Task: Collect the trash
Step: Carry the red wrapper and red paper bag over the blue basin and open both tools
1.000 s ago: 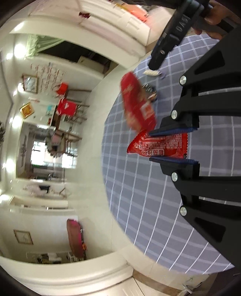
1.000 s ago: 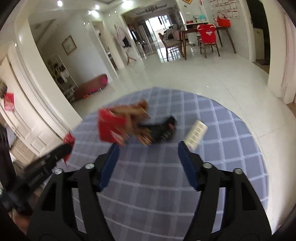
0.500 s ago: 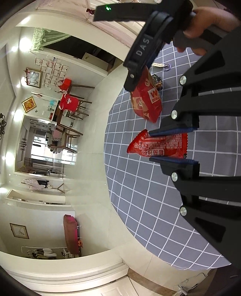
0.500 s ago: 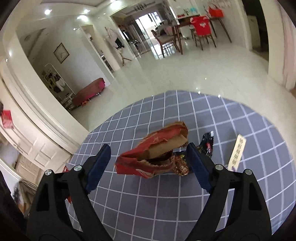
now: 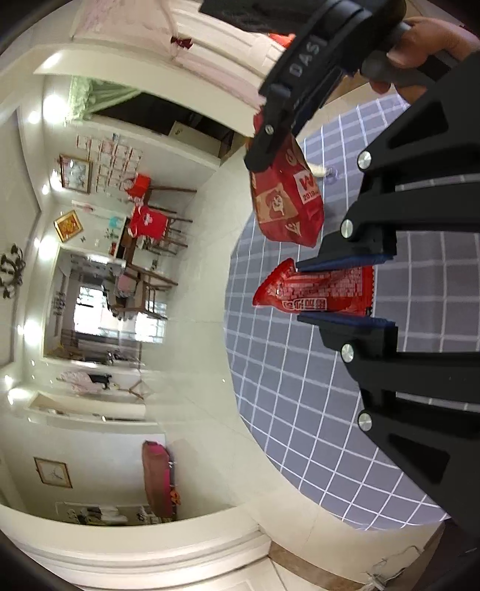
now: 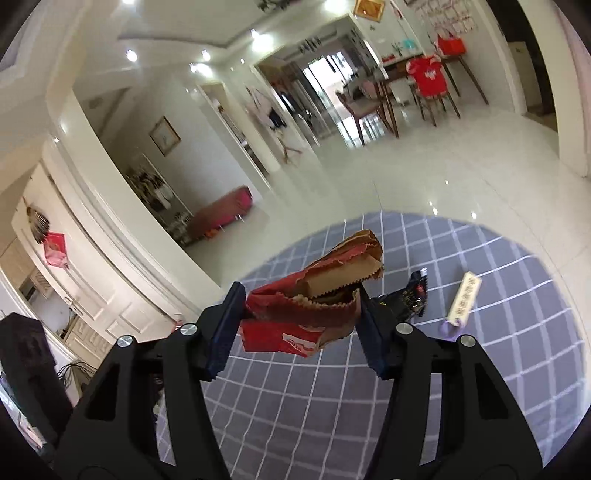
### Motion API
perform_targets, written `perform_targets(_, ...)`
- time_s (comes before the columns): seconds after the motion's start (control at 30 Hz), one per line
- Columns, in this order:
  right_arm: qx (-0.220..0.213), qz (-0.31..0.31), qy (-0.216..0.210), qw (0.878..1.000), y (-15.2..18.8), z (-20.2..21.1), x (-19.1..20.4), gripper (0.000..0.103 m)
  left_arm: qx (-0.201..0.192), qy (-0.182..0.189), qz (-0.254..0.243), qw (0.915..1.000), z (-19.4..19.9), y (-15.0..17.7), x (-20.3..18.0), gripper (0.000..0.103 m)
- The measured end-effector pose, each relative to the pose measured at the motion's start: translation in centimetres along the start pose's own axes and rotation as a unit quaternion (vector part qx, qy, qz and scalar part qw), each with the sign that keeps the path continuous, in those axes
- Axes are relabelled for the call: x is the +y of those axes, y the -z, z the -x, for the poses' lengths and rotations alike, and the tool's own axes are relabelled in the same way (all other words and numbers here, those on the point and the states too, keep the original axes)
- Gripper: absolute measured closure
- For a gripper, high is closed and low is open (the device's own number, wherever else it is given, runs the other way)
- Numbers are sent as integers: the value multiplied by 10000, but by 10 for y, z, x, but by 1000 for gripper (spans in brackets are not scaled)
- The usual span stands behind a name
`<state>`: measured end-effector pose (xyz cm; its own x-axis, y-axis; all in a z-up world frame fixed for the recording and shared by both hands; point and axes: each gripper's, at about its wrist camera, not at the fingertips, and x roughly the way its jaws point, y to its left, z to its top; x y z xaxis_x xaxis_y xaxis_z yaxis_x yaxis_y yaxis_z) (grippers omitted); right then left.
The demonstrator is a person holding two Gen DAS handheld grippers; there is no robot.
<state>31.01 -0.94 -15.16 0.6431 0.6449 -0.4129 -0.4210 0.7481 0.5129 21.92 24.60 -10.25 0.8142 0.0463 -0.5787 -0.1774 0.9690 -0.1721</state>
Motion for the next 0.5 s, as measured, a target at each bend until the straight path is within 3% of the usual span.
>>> perform_targets(0.13,-319,122,118,9993,0,58,-8,46,-7,353,-223,9991,21,9,-36,82)
perform_targets(0.33,-761,-63,570,9955,27,165,-64,46,224,1042,-654,9921,35,34,-109,82)
perform_targets(0.4,-849,-239,701,9936,36,196,-87,46,369,1312,-907,9865,36,48,-143,82)
perform_targets(0.5,-1005,-440,1241,9862,56,249,-126,46,618,1672,-1299,9754,34,72,-195,82)
